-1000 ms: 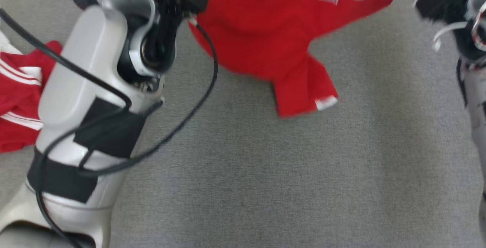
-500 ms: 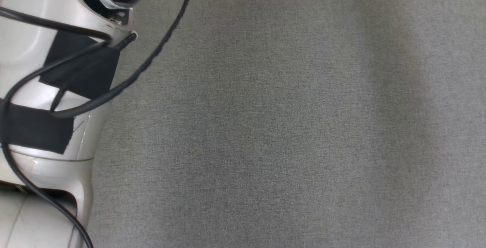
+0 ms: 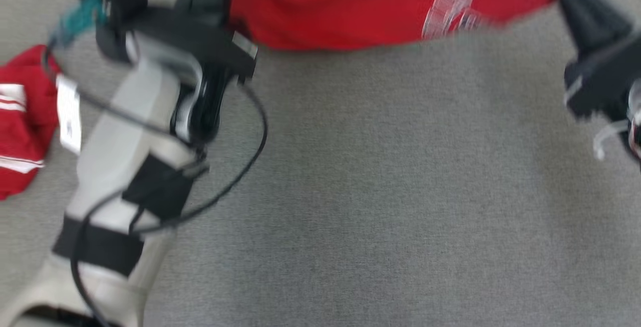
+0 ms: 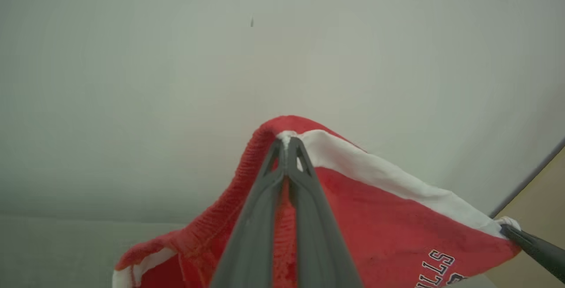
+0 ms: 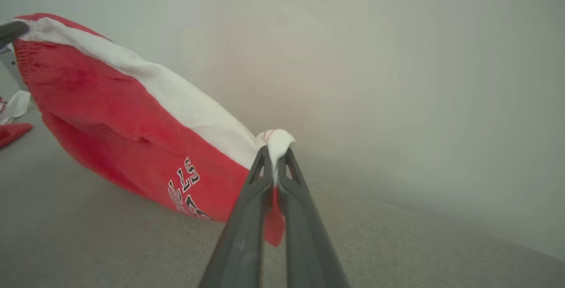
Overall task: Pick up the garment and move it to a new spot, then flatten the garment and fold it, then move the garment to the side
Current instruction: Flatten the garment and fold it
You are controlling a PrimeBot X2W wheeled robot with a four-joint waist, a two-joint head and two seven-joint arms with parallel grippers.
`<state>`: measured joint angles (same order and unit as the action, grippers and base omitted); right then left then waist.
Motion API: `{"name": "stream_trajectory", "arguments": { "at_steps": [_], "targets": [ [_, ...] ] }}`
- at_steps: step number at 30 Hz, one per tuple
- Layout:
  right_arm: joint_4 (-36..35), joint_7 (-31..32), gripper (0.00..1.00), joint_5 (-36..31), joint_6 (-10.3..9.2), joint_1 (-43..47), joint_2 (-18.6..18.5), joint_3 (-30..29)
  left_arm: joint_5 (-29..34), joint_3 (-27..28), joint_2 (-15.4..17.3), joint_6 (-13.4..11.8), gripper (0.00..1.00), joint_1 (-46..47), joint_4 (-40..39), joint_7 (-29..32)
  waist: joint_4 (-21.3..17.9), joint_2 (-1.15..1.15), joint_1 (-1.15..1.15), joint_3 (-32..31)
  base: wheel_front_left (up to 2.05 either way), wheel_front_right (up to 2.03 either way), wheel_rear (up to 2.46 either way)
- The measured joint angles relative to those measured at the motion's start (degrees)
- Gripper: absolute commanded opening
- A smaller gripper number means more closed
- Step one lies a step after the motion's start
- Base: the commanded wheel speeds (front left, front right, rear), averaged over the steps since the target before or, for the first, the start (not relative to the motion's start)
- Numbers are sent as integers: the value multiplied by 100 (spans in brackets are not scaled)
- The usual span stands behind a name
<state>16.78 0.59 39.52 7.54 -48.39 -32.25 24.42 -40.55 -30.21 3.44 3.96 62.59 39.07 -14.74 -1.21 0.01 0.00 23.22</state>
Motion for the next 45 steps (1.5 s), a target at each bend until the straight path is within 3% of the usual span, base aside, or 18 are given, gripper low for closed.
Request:
{"name": "stream_trajectory", "arguments": {
  "at_steps": [7,14,20,32,45],
  "targets": [
    [-1010,350,0,548,1,1415,-617,-287,25,-162,174,-123,0,-1341,-770,26,137,-1,-1,-490,0,0,0],
    [-1761,848,0,528,1,2722,-783,-548,169,-564,783,-319,0,-2623,-1657,488,271,-1,-2,-1003,0,0,0],
    [-2453,1252,0,587,1,3896,-677,-1051,428,-988,1323,-538,0,-3644,-2490,773,345,-1,-2,-1434,0,0,0],
    [-3933,2339,0,500,1,5789,347,-2192,520,-1307,1789,-1080,0,-4927,-3691,1080,462,-1,-2,-1897,0,0,0],
    [-5138,3375,0,275,0,7000,1344,-3094,187,-1098,2163,-1558,0,-5834,-4635,1166,337,-1,-1,-1989,0,0,0]
  ]
}}
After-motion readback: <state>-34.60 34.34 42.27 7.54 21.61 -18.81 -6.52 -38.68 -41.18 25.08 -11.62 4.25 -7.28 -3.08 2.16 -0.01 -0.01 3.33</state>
